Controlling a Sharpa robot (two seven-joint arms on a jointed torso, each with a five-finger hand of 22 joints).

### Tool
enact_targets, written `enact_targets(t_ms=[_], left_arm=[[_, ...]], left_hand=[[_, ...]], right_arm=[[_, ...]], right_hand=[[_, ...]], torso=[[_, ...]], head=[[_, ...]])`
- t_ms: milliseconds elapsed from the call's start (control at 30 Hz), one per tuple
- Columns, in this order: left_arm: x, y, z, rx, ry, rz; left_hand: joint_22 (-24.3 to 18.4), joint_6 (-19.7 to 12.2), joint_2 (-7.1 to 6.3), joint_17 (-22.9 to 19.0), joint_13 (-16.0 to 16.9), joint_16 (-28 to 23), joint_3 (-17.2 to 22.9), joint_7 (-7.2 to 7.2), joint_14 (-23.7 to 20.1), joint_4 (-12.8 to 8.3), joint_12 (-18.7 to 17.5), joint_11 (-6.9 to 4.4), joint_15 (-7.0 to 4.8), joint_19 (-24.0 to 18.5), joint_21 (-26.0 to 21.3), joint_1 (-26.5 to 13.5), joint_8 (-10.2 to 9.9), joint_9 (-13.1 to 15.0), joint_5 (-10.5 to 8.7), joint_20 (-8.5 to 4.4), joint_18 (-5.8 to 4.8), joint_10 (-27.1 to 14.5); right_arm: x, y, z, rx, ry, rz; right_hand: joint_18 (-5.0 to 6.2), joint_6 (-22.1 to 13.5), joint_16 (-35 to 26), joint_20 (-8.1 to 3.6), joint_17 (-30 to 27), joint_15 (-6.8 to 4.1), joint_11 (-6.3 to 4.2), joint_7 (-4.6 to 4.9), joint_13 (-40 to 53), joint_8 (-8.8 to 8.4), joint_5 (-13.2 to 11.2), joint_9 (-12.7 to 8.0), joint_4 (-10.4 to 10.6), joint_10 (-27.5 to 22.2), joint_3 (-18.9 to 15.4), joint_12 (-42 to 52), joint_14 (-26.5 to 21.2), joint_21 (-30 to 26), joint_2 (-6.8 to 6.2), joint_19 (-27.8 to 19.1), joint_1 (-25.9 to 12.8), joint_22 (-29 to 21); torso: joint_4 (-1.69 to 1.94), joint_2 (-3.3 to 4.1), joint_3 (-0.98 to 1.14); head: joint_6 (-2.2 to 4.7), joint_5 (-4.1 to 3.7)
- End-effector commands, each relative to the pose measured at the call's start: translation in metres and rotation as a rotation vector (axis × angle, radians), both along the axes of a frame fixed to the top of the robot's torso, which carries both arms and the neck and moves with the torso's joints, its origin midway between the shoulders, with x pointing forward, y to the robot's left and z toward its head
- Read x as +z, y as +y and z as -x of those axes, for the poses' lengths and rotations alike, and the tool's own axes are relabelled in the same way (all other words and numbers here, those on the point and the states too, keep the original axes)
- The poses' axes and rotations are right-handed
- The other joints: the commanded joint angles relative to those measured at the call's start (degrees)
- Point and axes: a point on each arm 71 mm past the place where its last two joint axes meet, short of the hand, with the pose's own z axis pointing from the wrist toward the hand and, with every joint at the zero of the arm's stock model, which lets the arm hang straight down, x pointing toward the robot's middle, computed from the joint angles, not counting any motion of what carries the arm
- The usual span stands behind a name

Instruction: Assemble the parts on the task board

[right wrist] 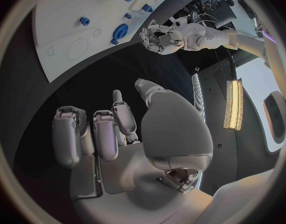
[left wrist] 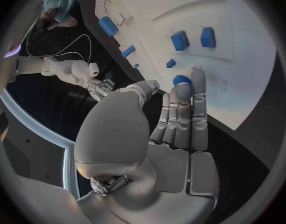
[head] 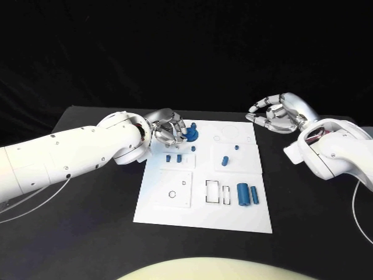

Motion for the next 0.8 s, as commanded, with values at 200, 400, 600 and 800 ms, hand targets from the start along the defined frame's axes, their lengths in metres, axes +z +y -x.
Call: enact_targets(t_ms=[200,400,600,800], left_arm=[[0.004,-0.025,0.004,-0.234,-0.319,-0.127],[-0.009,-0.035,0.003,-0.288,-0.296,-0.295],[-0.016,-0.041,0.000,-0.298,-0.277,-0.361],[-0.021,-0.045,-0.002,-0.301,-0.246,-0.404]], left_hand=[[1.00,2.38,-1.75,-1.59,-4.59,1.45,-0.34,-0.42,0.83,-0.61,-3.92,-0.18,-0.03,0.44,1.16,1.10,-3.27,-4.68,-0.44,0.02,0.64,-0.08],[6.38,5.67,-2.34,-0.06,-8.40,7.65,-2.89,-1.48,4.98,-0.02,-7.36,-0.60,-0.47,3.30,6.78,0.99,-6.05,-8.19,-0.70,-0.25,0.08,-0.68],[9.48,6.79,-1.98,-0.76,-9.57,9.09,-3.13,-1.13,5.37,0.12,-8.16,-0.56,-0.46,4.39,9.61,1.58,-7.04,-9.26,-0.53,-0.26,-0.38,-0.25],[12.84,7.95,-1.79,-0.04,-10.77,11.44,-3.34,-0.87,6.58,0.34,-9.01,-0.46,-0.35,5.56,12.61,1.93,-8.07,-10.26,-0.59,-0.10,-0.87,0.60]], right_arm=[[0.000,0.002,0.000,0.015,-0.009,-0.006],[0.000,0.003,0.000,0.018,-0.008,-0.007],[0.000,0.003,0.000,0.019,-0.008,-0.007],[0.000,0.004,0.000,0.020,-0.007,-0.007]], right_hand=[[0.66,-0.51,-0.28,-0.36,2.33,-0.50,-0.02,-0.03,-0.39,0.24,0.31,0.05,0.29,-0.55,0.04,-0.41,3.12,-0.37,0.42,0.46,0.15,9.41],[0.66,-0.51,-0.28,-0.36,2.33,-0.50,-0.02,-0.03,-0.39,0.24,0.31,0.05,0.29,-0.55,0.04,-0.41,3.12,-0.37,0.42,0.46,0.15,9.41],[0.66,-0.51,-0.28,-0.36,2.33,-0.50,-0.02,-0.03,-0.39,0.24,0.31,0.05,0.29,-0.55,0.04,-0.41,3.12,-0.37,0.42,0.46,0.15,9.41],[0.66,-0.51,-0.28,-0.36,2.33,-0.50,-0.02,-0.03,-0.39,0.24,0.31,0.05,0.29,-0.55,0.04,-0.41,3.12,-0.37,0.42,0.46,0.15,9.41]], torso=[[-0.16,0.02,0.06],[-0.09,0.02,0.06],[-0.12,0.09,0.00],[-0.04,-0.01,0.03]], head=[[0.48,-0.46],[0.61,-0.60],[0.69,-0.83],[0.71,-0.92]])
